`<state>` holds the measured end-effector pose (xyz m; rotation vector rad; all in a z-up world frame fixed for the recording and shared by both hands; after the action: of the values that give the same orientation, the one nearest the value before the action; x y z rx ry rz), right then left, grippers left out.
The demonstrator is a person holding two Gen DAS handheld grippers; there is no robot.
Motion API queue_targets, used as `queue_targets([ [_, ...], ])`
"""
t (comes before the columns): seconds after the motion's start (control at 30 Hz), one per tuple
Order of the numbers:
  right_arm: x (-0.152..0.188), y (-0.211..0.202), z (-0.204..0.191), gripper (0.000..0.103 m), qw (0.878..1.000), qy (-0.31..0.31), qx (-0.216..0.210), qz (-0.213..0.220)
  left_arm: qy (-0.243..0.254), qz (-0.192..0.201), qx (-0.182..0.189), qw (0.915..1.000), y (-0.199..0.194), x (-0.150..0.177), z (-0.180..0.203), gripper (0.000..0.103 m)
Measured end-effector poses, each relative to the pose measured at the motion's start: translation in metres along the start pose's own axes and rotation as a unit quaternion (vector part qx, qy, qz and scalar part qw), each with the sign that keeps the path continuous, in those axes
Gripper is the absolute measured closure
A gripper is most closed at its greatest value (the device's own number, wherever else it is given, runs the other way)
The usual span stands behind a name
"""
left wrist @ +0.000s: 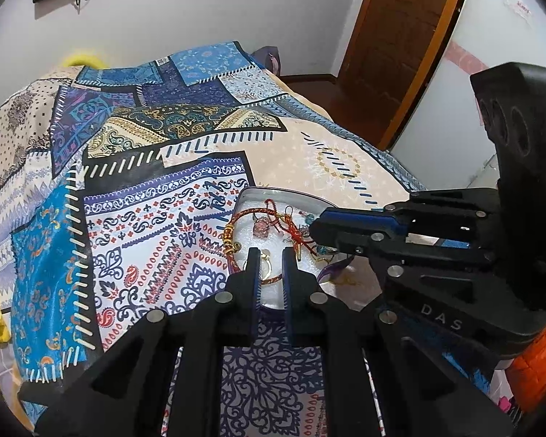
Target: Organize jewelry
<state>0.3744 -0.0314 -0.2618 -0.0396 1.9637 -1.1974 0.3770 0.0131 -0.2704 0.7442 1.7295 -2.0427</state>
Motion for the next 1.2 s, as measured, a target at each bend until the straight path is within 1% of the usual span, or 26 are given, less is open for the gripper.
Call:
queue_targets([
  [0.13,-0.001,-0.007,-0.001,0.096,1.000,-0.003,0.007,0.001,0.000,0.004,-0.004,1.0000,-0.009,0.000,-0.001,0.093],
  [0.2,-0.002,-0.013,-0.002,0.094,1.000,-0.008,0.013,0.006,0.000,0.008,-0.007,0.9999,-0.016,-0.002,-0.001,0.085],
  [0.3,-0.006,-0.028,-0.004,0.088,0.999,-0.012,0.023,0.021,0.002,0.023,-0.012,0.9997,-0.032,-0.005,0.000,0.077],
  [0.33,-0.008,-0.034,-0.006,0.087,0.999,-0.013,0.027,0.028,0.004,0.029,-0.013,0.9995,-0.039,-0.006,0.001,0.076],
  [0.4,-0.011,-0.046,-0.008,0.086,0.998,-0.016,0.032,0.042,0.006,0.043,-0.016,0.9989,-0.055,-0.009,0.003,0.074],
  [0.5,-0.014,-0.070,-0.016,0.086,0.997,-0.022,0.036,0.064,0.009,0.067,-0.023,0.9974,-0.081,-0.013,0.006,0.073],
  [0.67,-0.019,-0.118,-0.034,0.086,0.992,-0.030,0.045,0.118,0.005,0.128,-0.042,0.9909,-0.142,-0.020,0.014,0.073],
  [0.73,-0.022,-0.142,-0.043,0.086,0.988,-0.029,0.044,0.148,0.003,0.158,-0.053,0.9860,-0.170,-0.022,0.017,0.072],
  [0.83,-0.027,-0.185,-0.058,0.086,0.978,-0.029,0.045,0.202,0.001,0.211,-0.070,0.9751,-0.215,-0.024,0.025,0.071],
  [0.9,-0.029,-0.212,-0.071,0.086,0.970,-0.032,0.045,0.239,-0.006,0.250,-0.074,0.9653,-0.248,-0.024,0.031,0.063],
  [0.97,-0.029,-0.240,-0.085,0.086,0.959,-0.038,0.046,0.276,-0.011,0.281,-0.078,0.9565,-0.274,-0.023,0.036,0.059],
  [1.03,-0.027,-0.266,-0.098,0.086,0.948,-0.045,0.051,0.310,-0.014,0.309,-0.084,0.9474,-0.297,-0.022,0.041,0.059],
  [1.13,-0.020,-0.293,-0.112,0.086,0.934,-0.053,0.065,0.348,-0.019,0.340,-0.107,0.9340,-0.323,-0.015,0.046,0.056],
  [1.2,-0.016,-0.305,-0.119,0.086,0.926,-0.054,0.073,0.366,-0.022,0.355,-0.111,0.9280,-0.336,-0.009,0.048,0.050],
])
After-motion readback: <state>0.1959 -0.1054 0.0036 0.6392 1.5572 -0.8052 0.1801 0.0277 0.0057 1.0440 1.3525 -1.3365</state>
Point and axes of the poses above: each gripper's, at about its wrist camera, not at the fingertips, and y roughly the way its jaws point, z to its right, x to its underside, the point moved 10 cm from there along y, roughly the way its jaws point, and after that the axes turned 4 degrees about -x, right-handed, at the moved point
